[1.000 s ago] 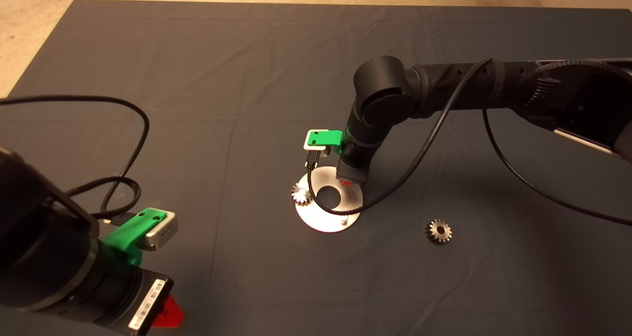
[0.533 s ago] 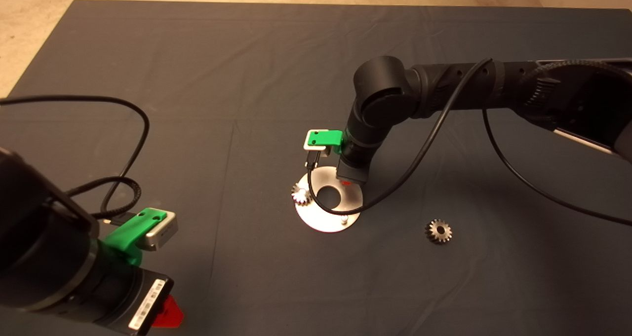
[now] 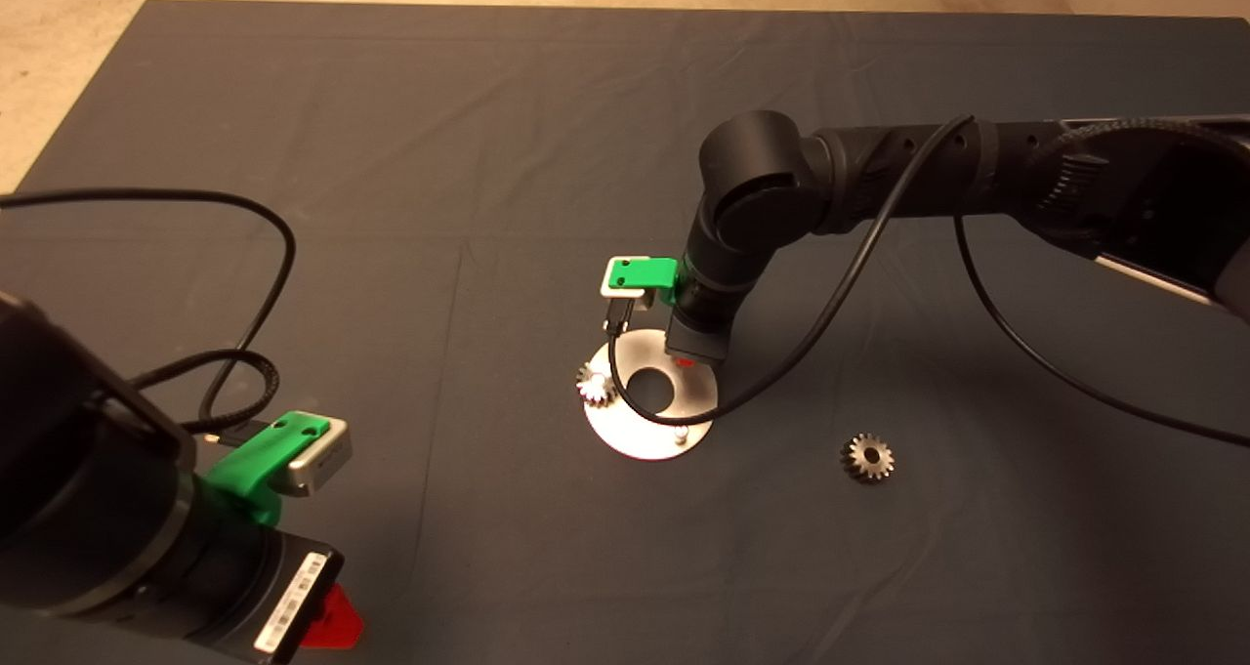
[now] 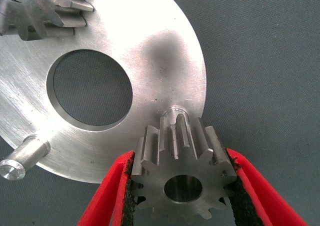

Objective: Install three planetary gears onto the carrier pins

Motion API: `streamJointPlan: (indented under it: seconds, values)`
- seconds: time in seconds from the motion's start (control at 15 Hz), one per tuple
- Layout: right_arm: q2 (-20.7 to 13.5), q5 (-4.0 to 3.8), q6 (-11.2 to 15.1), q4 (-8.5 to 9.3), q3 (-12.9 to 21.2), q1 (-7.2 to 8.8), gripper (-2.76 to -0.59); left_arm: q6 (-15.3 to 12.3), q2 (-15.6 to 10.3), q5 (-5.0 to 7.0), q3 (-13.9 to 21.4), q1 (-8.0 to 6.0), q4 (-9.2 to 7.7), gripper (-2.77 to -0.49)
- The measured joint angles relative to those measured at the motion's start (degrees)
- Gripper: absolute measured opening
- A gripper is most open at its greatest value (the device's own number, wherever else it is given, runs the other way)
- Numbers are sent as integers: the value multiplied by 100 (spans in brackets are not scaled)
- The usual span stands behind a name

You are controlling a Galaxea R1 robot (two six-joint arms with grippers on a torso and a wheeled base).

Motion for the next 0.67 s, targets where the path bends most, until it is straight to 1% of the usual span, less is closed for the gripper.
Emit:
streamJointPlan:
  seconds: [0.27, 0.67]
  values:
    - [-5, 0, 9, 0, 0, 2, -228, -1, 0, 0, 0, 0, 0, -122]
    - [-5, 4, 95, 0, 0, 7, -228, -1, 0, 0, 0, 0, 0, -122]
